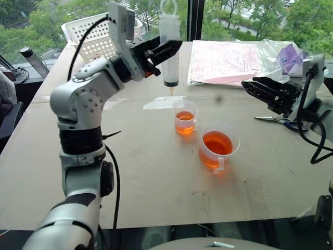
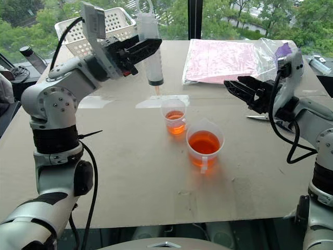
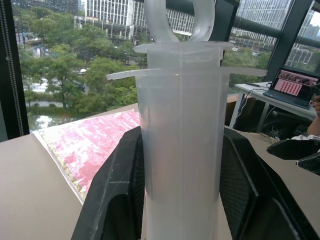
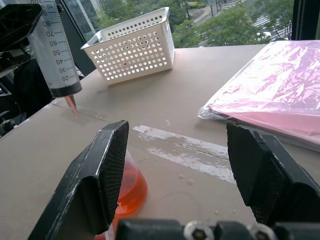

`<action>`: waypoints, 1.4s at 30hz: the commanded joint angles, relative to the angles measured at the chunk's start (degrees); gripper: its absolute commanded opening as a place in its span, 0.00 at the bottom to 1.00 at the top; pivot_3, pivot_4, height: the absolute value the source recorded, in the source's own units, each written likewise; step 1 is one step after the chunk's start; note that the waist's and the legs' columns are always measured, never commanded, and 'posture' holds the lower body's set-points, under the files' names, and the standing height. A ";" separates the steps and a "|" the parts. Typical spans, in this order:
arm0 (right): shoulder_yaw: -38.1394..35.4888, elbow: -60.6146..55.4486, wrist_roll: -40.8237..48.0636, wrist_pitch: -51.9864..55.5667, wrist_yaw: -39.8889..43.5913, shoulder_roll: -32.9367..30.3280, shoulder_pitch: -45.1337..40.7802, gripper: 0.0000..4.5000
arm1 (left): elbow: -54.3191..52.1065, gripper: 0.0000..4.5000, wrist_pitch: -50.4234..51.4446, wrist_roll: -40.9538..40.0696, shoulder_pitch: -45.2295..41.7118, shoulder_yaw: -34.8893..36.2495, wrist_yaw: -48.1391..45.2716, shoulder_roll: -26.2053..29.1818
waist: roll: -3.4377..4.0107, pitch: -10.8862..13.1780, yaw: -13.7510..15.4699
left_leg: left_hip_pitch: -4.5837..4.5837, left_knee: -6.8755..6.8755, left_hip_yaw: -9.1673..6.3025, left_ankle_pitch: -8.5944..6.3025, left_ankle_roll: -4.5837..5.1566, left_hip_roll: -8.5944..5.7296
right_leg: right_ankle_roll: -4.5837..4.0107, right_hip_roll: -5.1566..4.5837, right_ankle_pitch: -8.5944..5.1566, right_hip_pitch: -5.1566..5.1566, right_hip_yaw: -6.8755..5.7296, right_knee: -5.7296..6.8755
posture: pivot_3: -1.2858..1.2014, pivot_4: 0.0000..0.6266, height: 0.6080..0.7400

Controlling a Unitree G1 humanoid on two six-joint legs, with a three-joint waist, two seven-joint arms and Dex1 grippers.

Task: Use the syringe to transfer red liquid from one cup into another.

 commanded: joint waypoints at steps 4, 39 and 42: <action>-3.83 -3.39 2.66 -0.53 0.51 -1.79 4.75 0.74 | 3.94 0.31 12.24 -2.05 -1.21 2.97 2.93 6.51 | 0.00 0.00 0.03 | 0.09 0.01 -0.01 0.00 -0.01 0.00 | 0.00 0.01 0.00 0.04 0.00 0.04 | 0.52 0.24 1.00; 0.37 -1.85 -31.24 -39.03 33.28 -1.30 48.58 0.76 | -24.34 0.99 -8.53 1.35 38.35 1.16 -12.81 9.37 | 0.06 -0.07 0.93 | 0.23 -0.08 0.06 0.01 -0.05 0.00 | -0.01 -0.05 -0.01 0.17 0.12 -0.07 | 0.52 0.24 1.00; -0.78 0.45 -29.96 -45.43 37.37 1.61 47.60 0.87 | -28.68 1.00 -16.27 5.45 50.67 -0.04 -16.17 9.73 | 0.08 -0.09 0.50 | 0.46 -0.11 0.05 0.01 -0.05 0.00 | -0.04 -0.04 -0.02 0.36 0.13 -0.01 | 0.52 0.24 1.00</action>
